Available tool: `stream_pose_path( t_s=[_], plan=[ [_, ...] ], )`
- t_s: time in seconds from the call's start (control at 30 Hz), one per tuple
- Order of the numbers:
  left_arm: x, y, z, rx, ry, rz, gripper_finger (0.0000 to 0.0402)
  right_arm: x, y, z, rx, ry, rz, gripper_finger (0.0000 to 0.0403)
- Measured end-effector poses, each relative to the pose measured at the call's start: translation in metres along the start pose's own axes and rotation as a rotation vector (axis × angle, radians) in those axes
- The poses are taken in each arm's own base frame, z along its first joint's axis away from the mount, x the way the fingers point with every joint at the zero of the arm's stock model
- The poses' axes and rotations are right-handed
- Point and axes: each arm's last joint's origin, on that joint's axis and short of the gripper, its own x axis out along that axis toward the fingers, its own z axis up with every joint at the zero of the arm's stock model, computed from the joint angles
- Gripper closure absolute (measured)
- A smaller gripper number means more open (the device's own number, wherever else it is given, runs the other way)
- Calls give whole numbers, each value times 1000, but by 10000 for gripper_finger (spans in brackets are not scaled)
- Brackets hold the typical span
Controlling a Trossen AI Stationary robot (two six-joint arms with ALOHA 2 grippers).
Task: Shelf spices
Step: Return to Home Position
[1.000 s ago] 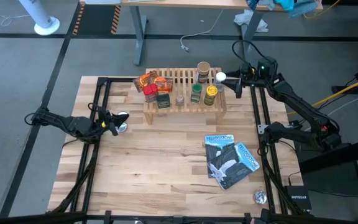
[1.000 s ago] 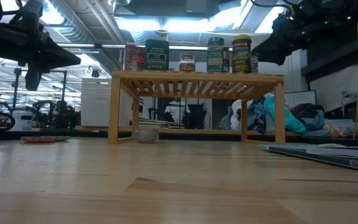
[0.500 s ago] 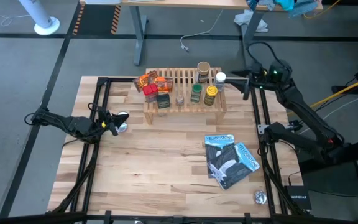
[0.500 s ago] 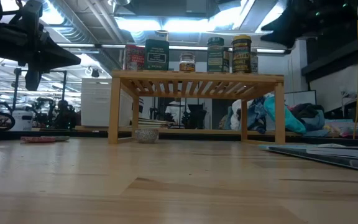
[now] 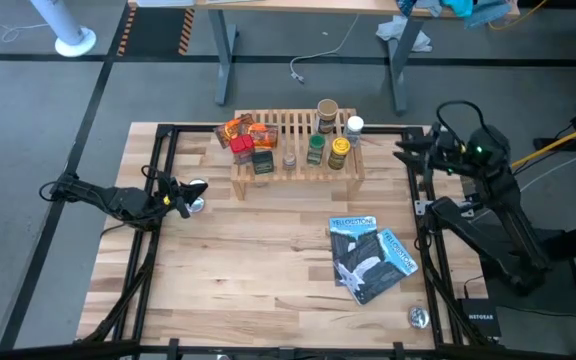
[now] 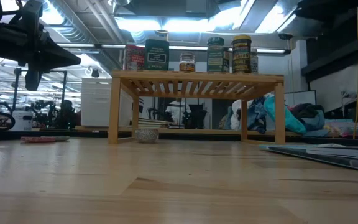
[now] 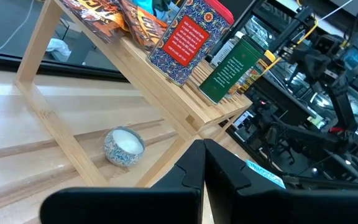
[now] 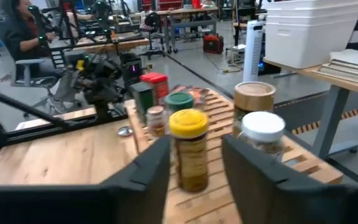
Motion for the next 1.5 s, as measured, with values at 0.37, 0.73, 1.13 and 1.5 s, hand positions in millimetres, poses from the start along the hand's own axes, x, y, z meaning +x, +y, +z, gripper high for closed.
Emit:
stream_pose_path(
  t_s=[0.37, 0.73, 1.13, 1.5],
  plan=[
    [0, 0, 0, 0, 0, 0, 402, -20, 22, -5, -5, -28, 108, 386],
    [0, 0, 0, 0, 0, 0, 402, 2, 4, -45, 139, 24, 176, 391],
    [0, 0, 0, 0, 0, 0, 402, 13, 16, -91, 131, -9, 207, 399],
    [0, 0, 0, 0, 0, 0, 402, 29, 30, -122, 53, 54, 205, 399]
  ],
)
